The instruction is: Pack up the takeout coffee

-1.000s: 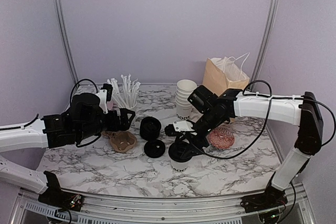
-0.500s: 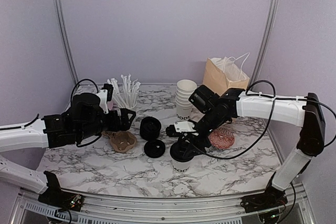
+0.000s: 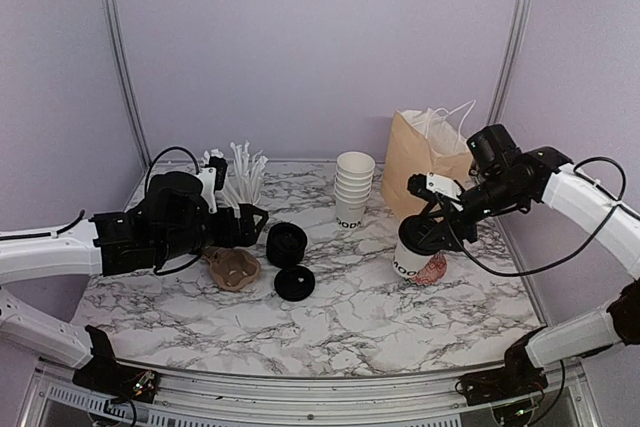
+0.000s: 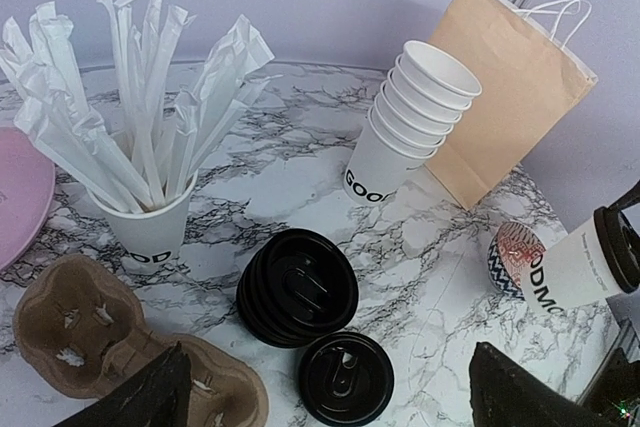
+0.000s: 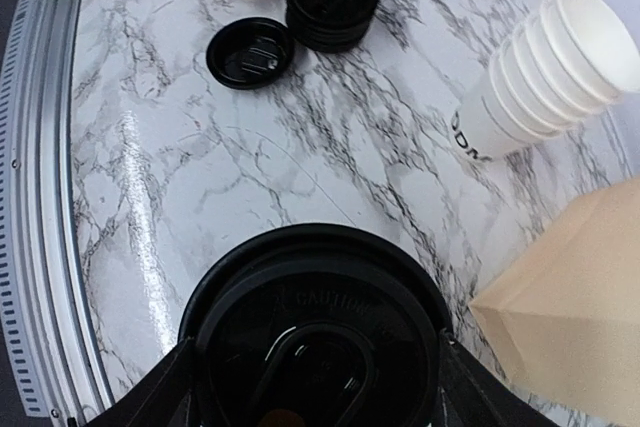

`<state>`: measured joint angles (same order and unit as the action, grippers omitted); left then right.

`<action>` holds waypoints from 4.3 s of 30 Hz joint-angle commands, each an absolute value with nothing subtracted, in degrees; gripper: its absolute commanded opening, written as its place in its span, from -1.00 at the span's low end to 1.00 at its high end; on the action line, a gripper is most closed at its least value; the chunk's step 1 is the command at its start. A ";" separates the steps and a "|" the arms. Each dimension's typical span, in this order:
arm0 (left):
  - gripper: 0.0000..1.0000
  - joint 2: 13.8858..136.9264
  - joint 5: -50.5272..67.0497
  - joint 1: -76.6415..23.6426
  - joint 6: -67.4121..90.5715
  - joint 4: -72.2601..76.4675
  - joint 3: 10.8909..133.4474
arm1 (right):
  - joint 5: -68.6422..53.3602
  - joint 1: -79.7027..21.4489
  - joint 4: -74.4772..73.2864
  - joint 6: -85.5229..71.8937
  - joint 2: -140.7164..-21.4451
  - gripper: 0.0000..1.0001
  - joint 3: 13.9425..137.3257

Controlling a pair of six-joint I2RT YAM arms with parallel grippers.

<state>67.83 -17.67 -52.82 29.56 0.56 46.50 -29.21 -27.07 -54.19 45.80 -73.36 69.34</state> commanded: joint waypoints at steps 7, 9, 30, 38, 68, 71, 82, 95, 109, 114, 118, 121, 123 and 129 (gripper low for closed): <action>0.93 69.82 -13.71 -52.82 27.77 2.10 50.18 | -24.36 -0.88 -62.38 51.91 -67.38 0.33 66.37; 0.90 70.22 -12.01 -52.82 27.03 1.98 50.46 | -24.49 5.54 -61.91 52.78 -69.27 0.33 66.36; 0.86 68.78 -8.96 -52.83 27.52 1.23 49.39 | -22.53 13.27 -41.81 41.26 -81.80 0.74 58.73; 0.86 68.86 -8.87 -52.82 27.17 0.79 49.92 | -25.98 13.27 -49.35 41.49 -73.81 0.97 64.36; 0.69 64.18 -4.40 -52.93 29.54 -1.87 46.46 | -25.06 -29.94 -47.52 35.95 -109.11 0.12 111.28; 0.69 63.37 -4.39 -52.91 29.53 -1.76 45.49 | -24.12 -30.04 -48.30 33.90 -113.47 0.10 115.42; 0.69 62.63 -3.92 -52.91 29.96 -0.53 42.99 | -23.20 -30.19 -52.65 33.27 -119.85 -0.29 119.57; 0.69 63.63 -2.81 -52.95 30.54 1.41 43.48 | -23.02 -30.15 -51.00 32.51 -119.70 -1.00 119.91; 0.69 65.65 -2.11 -52.96 30.48 1.32 45.26 | -18.91 -31.95 -51.09 35.65 -121.24 -1.00 128.60; 0.69 65.59 -1.92 -52.91 30.76 1.32 45.25 | -19.38 -32.21 -50.83 34.70 -121.14 -1.00 129.33; 0.67 65.60 -2.26 -52.96 31.34 0.92 45.11 | -22.05 -29.05 -48.05 30.97 -121.62 -1.00 131.17; 0.66 66.07 -2.31 -53.00 31.42 0.63 45.41 | -29.06 -27.69 -51.46 34.45 -123.76 -1.00 133.95; 0.65 66.64 -1.99 -53.04 31.40 0.40 45.94 | -24.34 -28.45 -49.61 33.04 -123.59 -1.00 132.31; 0.65 67.44 -1.85 -53.16 31.38 0.29 47.23 | -25.14 -30.23 -51.77 34.96 -122.40 -1.00 132.45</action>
